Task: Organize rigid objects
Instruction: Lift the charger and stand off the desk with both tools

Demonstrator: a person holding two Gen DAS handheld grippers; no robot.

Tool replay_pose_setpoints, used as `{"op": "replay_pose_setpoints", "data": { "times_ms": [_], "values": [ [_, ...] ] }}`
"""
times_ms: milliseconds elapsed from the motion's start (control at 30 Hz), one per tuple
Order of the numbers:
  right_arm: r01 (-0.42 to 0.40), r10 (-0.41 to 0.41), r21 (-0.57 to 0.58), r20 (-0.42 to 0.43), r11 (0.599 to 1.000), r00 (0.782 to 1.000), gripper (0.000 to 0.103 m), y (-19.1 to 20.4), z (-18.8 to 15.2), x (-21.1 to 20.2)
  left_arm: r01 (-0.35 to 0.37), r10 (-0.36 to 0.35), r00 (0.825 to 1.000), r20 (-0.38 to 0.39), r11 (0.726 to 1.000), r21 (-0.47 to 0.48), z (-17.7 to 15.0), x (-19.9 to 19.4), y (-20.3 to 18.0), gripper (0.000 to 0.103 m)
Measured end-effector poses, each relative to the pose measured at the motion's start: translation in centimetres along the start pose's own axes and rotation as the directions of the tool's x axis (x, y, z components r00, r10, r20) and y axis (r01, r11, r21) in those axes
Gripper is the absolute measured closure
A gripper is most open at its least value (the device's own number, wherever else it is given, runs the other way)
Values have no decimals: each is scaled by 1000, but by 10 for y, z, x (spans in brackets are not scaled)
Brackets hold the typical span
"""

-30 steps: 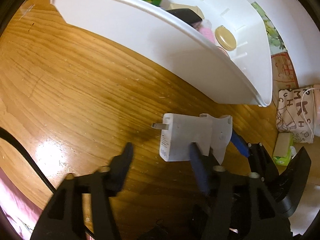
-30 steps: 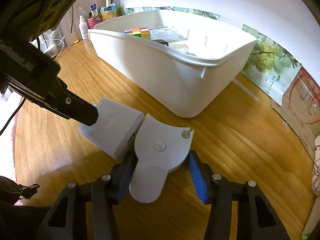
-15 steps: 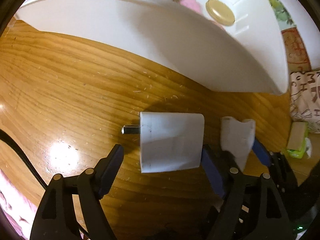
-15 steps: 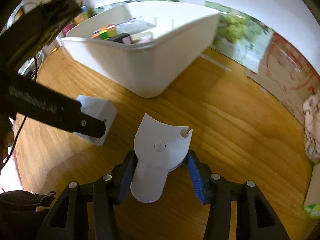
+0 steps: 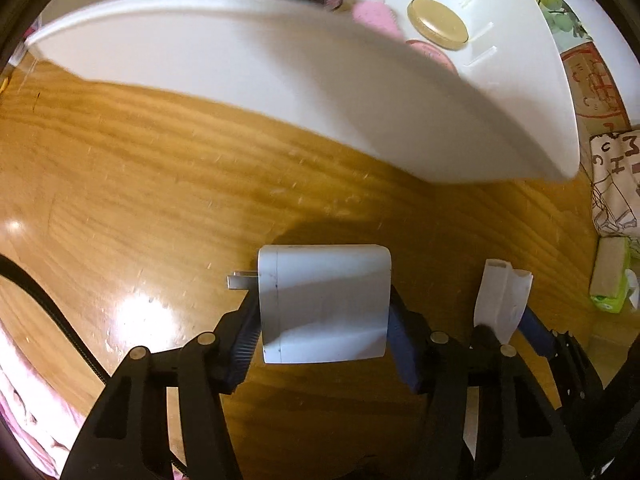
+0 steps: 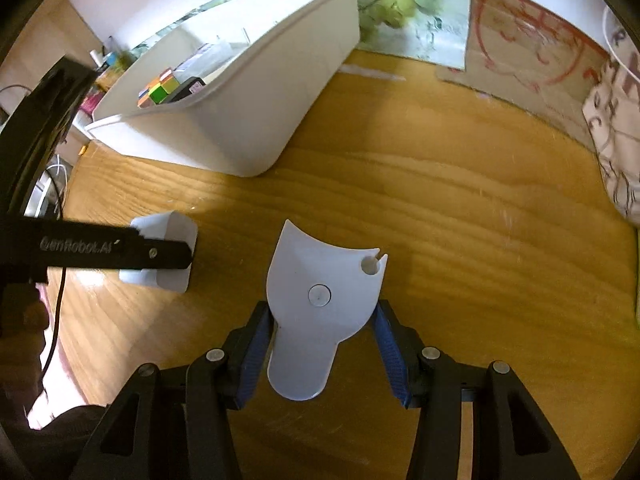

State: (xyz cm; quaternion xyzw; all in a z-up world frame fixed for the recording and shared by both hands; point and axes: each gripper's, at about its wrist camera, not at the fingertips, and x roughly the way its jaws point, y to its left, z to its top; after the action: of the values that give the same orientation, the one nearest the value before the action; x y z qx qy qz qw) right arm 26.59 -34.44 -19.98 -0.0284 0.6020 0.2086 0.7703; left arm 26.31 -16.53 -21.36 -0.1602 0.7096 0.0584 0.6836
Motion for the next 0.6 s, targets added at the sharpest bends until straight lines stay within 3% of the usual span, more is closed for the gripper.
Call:
{"op": "replay_pose_setpoints", "data": {
  "times_ms": [267, 600],
  "values": [
    [96, -97, -23, -70, 995, 993, 51, 29, -20, 1, 38, -38, 999, -24, 999, -17, -33, -3, 27, 42],
    [90, -96, -47, -137, 995, 986, 52, 85, -43, 5, 57, -56, 994, -97, 998, 4, -66, -5, 74, 42]
  ]
}}
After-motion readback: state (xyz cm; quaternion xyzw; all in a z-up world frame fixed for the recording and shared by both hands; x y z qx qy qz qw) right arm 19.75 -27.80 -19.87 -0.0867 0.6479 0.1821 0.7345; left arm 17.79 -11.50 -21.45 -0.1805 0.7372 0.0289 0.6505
